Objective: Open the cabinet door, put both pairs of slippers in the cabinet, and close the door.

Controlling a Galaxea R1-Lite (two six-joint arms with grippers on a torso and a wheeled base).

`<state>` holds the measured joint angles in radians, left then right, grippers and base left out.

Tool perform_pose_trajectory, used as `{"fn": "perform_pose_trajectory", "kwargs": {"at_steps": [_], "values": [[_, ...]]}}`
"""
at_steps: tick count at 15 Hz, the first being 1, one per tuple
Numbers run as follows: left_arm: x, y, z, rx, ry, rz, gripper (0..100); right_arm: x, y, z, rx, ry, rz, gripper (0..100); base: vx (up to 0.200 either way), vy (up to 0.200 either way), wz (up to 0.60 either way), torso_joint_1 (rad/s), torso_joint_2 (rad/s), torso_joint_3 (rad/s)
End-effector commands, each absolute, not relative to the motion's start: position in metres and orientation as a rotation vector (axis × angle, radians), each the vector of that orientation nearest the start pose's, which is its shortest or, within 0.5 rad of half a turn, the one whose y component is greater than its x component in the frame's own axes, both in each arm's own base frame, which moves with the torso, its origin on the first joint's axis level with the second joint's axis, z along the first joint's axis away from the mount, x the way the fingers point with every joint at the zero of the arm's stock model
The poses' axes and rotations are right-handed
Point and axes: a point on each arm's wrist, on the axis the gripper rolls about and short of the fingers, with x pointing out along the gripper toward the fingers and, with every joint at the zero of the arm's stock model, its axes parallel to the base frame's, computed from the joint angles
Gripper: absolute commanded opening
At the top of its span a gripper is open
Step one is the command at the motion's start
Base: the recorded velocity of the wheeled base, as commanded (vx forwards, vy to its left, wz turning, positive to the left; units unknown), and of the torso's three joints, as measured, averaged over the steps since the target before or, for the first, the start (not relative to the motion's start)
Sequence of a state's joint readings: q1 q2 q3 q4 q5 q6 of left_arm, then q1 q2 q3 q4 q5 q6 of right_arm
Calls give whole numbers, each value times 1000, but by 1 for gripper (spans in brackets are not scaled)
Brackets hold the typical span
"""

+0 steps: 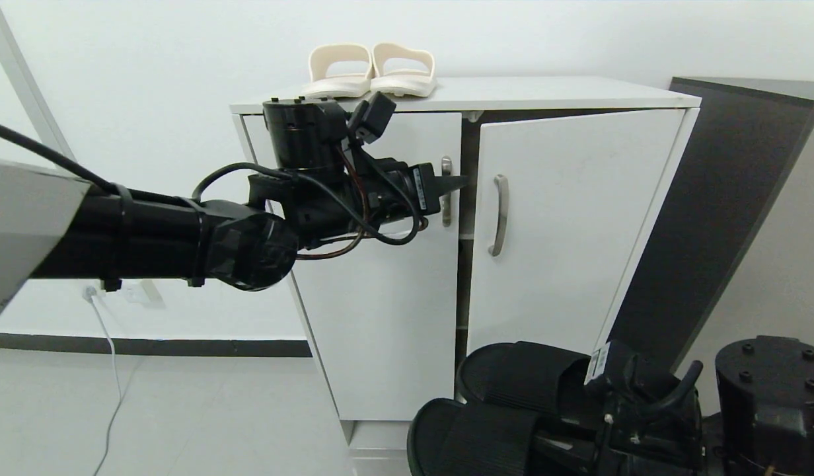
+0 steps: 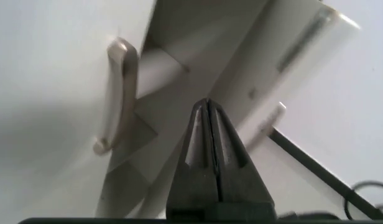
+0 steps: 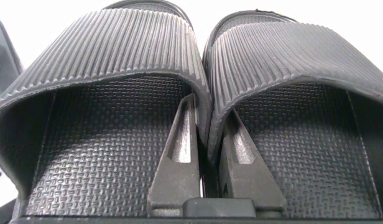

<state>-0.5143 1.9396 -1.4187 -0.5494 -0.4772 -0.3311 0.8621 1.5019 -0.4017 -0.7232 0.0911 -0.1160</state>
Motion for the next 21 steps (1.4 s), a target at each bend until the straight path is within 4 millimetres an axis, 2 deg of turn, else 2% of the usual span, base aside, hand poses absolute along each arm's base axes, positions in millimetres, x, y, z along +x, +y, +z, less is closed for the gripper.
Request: {"fn": "perform_pose_trajectory", "kwargs": {"at_steps": [1, 6, 8, 9, 12, 14, 16, 17, 18, 19, 21], "values": [[349, -217, 254, -333, 163, -1000, 0, 142, 170, 138, -258, 315, 968, 0, 0, 0, 0, 0, 0, 0], [351, -224, 252, -340, 168, -1015, 0, 142, 174, 133, -268, 335, 976, 0, 0, 0, 0, 0, 0, 0], [345, -232, 250, -336, 174, -1034, 0, 142, 174, 133, -269, 336, 976, 0, -200, 0, 0, 2, 2, -2], [337, -238, 249, -335, 184, -1054, 0, 141, 174, 132, -270, 339, 977, 0, -200, 0, 0, 7, 2, -2], [278, -260, 258, -325, 198, -1130, 0, 140, 174, 132, -273, 338, 982, 0, -200, 0, 0, -2, 7, -1], [271, -259, 262, -326, 186, -1137, 0, 138, 175, 132, -275, 338, 990, 0, -200, 0, 0, 2, 0, 7], [279, -247, 264, -328, 169, -1096, 0, 138, 175, 134, -274, 328, 992, 0, -100, 0, 0, -1, 1, 9], [279, -247, 264, -328, 169, -1096, 0, 138, 175, 134, -274, 328, 992, 0, 0, 0, 0, 0, 0, 0], [275, -221, 269, -318, 119, -1021, 0, 147, 174, 137, -267, 315, 937, 0, 0, 0, 0, 0, 0, 0], [264, -206, 273, -311, 87, -1003, 0, 154, 174, 139, -261, 311, 899, 0, 0, 0, 0, 0, 0, 0], [224, -164, 280, -309, 56, -972, 0, 164, 172, 142, -248, 306, 857, 0, 0, 0, 0, 0, 0, 0]]}}
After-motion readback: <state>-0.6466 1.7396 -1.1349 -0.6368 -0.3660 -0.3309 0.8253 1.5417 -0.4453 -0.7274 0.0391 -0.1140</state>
